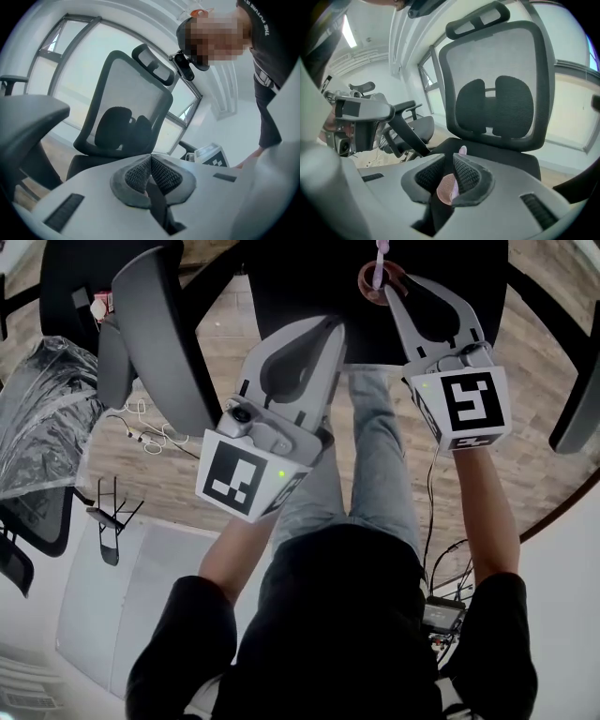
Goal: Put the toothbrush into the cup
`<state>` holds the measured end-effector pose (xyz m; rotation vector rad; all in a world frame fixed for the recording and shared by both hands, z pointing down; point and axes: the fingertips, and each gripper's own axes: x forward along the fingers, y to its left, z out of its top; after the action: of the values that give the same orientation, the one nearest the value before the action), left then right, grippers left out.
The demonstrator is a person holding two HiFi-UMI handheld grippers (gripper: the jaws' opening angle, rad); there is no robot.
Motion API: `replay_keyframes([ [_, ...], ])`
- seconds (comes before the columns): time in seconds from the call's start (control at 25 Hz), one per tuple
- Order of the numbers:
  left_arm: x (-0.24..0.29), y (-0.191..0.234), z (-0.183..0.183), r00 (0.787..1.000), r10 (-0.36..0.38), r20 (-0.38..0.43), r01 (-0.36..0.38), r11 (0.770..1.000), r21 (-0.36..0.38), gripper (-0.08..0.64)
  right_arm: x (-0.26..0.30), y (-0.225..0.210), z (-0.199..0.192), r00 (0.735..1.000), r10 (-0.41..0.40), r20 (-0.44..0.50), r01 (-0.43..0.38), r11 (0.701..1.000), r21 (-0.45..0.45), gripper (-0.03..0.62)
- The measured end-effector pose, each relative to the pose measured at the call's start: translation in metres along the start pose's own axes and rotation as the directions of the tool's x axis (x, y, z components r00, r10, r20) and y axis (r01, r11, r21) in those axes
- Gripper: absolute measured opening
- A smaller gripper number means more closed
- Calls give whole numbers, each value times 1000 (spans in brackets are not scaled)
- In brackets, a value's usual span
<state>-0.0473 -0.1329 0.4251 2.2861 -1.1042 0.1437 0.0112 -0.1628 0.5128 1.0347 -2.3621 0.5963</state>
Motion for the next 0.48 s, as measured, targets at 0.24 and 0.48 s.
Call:
replay_keyframes([
  [0.24, -26, -27, 53, 999, -10, 44, 7, 998, 56, 20, -47, 11, 55, 997, -45, 61, 46, 999, -21, 49],
  [0.48, -55, -65, 117, 994, -35, 107, 20, 990, 142, 20, -109, 25, 125, 984, -88, 156, 95, 995, -33, 48],
])
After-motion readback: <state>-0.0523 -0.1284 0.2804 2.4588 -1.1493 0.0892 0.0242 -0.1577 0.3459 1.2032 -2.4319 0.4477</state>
